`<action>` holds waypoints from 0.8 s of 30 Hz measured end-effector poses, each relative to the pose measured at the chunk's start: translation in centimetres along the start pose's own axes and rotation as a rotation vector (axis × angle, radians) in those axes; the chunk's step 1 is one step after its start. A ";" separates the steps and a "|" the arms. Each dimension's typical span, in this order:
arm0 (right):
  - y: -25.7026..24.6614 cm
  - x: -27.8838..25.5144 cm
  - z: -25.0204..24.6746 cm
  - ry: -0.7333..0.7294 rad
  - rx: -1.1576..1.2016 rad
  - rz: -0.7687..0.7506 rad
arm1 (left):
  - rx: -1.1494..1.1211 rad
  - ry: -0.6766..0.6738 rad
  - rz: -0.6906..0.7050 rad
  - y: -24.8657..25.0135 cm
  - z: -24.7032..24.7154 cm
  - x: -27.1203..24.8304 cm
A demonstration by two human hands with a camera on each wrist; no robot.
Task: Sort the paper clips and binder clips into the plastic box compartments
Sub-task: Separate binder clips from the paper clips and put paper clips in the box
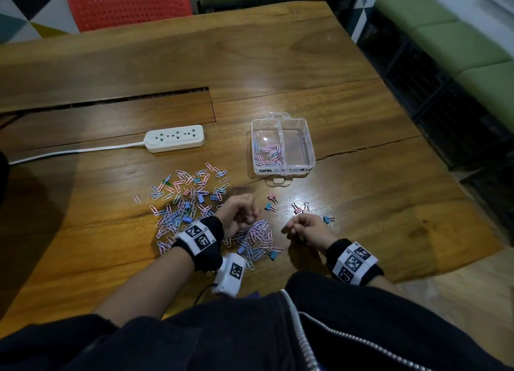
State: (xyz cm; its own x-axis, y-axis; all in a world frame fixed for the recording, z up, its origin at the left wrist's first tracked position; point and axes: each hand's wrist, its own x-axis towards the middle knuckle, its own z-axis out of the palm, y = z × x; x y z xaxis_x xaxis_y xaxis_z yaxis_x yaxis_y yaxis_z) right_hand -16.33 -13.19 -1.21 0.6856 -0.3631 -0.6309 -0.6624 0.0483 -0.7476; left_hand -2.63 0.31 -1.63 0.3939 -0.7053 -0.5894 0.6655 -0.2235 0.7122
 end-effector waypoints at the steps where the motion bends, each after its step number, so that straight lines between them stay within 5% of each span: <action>1: -0.1 0.0 0.2 0.029 -0.017 -0.031 | 0.047 0.025 -0.005 0.0 0.0 0.1; 4: -0.1 -0.1 1.3 0.037 -0.242 -0.115 | 0.272 0.065 -0.032 -0.2 0.4 0.3; 7: 0.7 0.2 2.3 0.054 -0.646 -0.225 | 0.720 0.121 0.012 -0.6 0.9 0.3; 12: 1.3 0.9 3.6 0.058 -0.963 -0.374 | 1.415 0.123 0.106 -0.9 0.6 0.2; 24: 0.3 1.1 2.0 -0.040 -1.054 -0.316 | 1.948 0.074 0.077 -2.5 2.3 0.2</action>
State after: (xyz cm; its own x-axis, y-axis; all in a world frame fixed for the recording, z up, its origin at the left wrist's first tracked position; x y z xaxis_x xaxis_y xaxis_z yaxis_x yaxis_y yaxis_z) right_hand -15.18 -11.67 -2.56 0.8662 -0.1881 -0.4629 -0.3679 -0.8670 -0.3361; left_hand -5.64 -0.82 -2.67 0.4393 -0.7349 -0.5167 -0.8288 -0.5534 0.0824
